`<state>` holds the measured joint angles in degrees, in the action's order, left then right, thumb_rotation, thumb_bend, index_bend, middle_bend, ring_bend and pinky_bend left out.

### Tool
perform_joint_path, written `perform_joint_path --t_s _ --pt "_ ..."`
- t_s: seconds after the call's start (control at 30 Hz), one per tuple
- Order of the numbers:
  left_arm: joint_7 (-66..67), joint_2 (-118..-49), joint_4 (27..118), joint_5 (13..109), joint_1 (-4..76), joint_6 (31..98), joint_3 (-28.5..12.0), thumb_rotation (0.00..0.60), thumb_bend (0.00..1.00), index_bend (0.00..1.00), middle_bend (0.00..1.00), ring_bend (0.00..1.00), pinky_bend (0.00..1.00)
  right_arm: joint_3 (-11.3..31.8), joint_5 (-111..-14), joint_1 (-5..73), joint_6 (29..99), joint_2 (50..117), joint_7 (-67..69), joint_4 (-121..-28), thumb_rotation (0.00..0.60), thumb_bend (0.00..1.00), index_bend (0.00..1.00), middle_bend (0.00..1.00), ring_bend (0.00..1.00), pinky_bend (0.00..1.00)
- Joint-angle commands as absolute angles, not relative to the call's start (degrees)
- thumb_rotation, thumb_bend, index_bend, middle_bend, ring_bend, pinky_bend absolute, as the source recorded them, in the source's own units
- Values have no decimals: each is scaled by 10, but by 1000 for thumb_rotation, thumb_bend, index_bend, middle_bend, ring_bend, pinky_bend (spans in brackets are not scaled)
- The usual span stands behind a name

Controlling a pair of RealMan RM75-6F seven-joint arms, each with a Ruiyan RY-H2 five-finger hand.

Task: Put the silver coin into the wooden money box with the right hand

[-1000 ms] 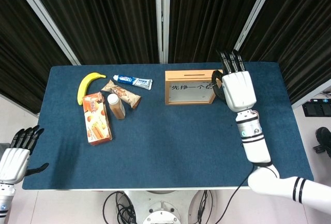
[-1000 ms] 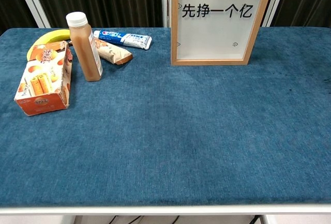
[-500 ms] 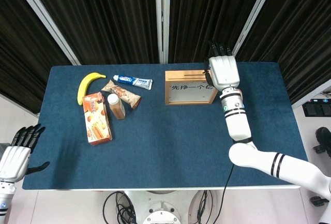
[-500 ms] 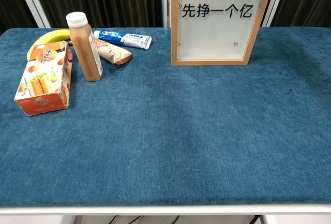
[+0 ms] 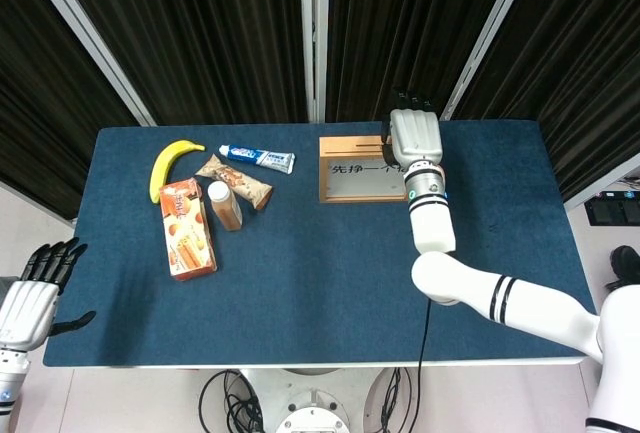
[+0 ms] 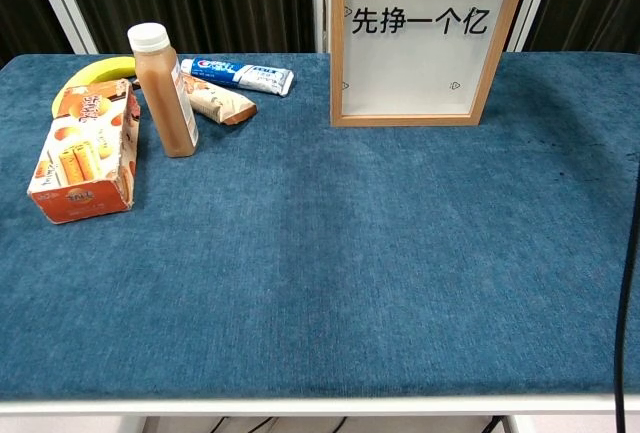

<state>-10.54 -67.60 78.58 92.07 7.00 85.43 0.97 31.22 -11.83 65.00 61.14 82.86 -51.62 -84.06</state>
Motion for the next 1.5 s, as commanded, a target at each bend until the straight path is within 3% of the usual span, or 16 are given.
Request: perform_joint_path --t_s 0.03,0.43,0.53,0.67,0.77,0.9,1.1,1.2,1.33,1.5 --pt "-109 -678 782 920 70 854 10 600 108 13 0 0 0 304 -113 659 611 837 -514 -828 600 355 776 50 0 0" --pt "-118 -679 772 919 68 855 12 600 108 13 0 0 0 287 -105 677 608 850 -498 -802 600 355 742 47 0 0" --pt "-118 -678 773 919 68 856 12 600 108 13 0 0 0 285 -105 677 608 847 -491 -805 600 353 587 37 0 0" --pt "-115 -677 775 919 69 855 12 600 108 13 0 0 0 284 -110 675 607 840 -480 -813 600 344 262 18 0 0" --pt "-111 -677 778 920 69 855 12 600 109 13 0 0 0 284 -115 671 605 832 -469 -822 600 338 100 7 0 0" --pt "-108 -676 782 920 69 855 12 600 108 13 0 0 0 282 -121 665 603 818 -457 -841 600 333 8 0 0 0" --pt "-103 -673 788 918 67 862 9 600 109 13 0 0 0 280 -194 613 631 751 -400 -954 600 333 0 0 0 0" --pt "-101 -670 791 916 65 866 7 600 108 13 0 0 0 232 -320 543 697 696 -372 -1056 600 330 0 0 0 0" --pt "-94 -669 798 915 64 870 5 600 108 13 0 0 0 106 -543 407 826 651 -324 -1140 600 325 0 0 0 0" --pt "-79 -669 807 913 62 873 3 600 108 13 0 0 0 -30 -729 256 968 683 -256 -1056 600 315 0 0 0 0"
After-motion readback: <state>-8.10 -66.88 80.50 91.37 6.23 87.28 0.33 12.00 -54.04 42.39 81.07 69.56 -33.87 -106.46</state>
